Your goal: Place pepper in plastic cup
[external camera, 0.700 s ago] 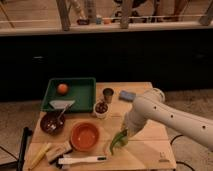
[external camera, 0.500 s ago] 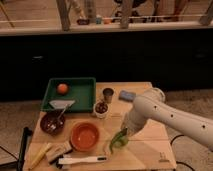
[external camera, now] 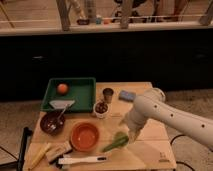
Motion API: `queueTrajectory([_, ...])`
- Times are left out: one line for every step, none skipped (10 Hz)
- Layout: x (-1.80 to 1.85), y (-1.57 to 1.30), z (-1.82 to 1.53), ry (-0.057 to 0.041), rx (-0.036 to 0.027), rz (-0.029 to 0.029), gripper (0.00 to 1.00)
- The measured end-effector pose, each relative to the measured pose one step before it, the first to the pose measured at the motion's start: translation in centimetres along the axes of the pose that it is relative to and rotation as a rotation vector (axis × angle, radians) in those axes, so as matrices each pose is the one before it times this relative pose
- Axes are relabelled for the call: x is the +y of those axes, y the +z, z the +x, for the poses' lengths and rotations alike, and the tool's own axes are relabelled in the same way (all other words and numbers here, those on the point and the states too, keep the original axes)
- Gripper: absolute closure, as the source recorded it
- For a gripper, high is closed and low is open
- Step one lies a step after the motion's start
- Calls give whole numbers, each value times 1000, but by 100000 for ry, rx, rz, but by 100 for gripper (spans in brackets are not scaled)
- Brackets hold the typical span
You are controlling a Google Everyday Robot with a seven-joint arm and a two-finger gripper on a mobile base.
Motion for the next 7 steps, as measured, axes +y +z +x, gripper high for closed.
queueTrajectory([25,2,47,21,-185,-64,20])
queueTrajectory([-5,-53,35,-77,-89,-110,20])
queueTrajectory([-30,-56,18,-103,-150,-17,20])
queueTrajectory([-6,-49,73,2,-100,-83,20])
queueTrajectory([-10,3,38,-14,-86,-107,20])
queueTrajectory([8,-27,38,-90,-25,-328,20])
queueTrajectory([-52,8,31,-98,-94,-76,20])
